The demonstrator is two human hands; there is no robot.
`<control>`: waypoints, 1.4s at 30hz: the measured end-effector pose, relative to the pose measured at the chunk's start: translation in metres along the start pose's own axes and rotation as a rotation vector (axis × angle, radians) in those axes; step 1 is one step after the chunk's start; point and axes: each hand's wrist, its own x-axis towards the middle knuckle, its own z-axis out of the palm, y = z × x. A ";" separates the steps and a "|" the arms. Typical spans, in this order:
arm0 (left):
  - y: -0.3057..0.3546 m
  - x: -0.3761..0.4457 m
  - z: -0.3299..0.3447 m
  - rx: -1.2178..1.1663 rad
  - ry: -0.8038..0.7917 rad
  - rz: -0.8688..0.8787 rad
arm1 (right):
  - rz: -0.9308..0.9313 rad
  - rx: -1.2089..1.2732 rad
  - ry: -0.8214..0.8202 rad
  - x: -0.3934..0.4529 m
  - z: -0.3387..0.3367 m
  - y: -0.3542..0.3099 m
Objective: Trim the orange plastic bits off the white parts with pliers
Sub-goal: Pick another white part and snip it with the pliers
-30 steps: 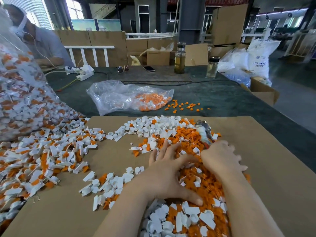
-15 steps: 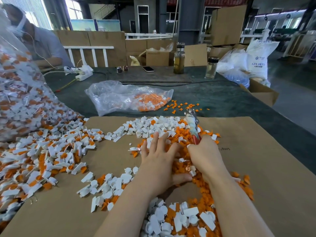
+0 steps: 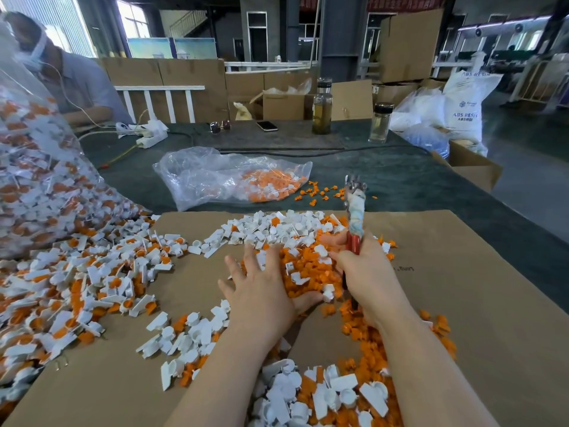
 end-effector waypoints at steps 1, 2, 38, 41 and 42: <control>-0.001 0.001 0.000 -0.002 0.010 -0.001 | -0.019 -0.020 0.017 0.000 -0.003 0.000; -0.001 0.001 0.000 -0.005 0.017 -0.001 | -0.039 -0.044 0.038 0.000 -0.006 0.000; -0.005 0.005 -0.012 -0.201 0.245 0.232 | -0.131 -0.495 0.046 0.000 0.009 0.011; -0.004 0.005 -0.011 -0.146 0.204 0.315 | -0.105 -0.442 0.036 0.000 0.007 0.012; -0.002 0.005 -0.011 -0.141 0.179 0.325 | -0.092 -0.423 0.030 0.001 0.007 0.012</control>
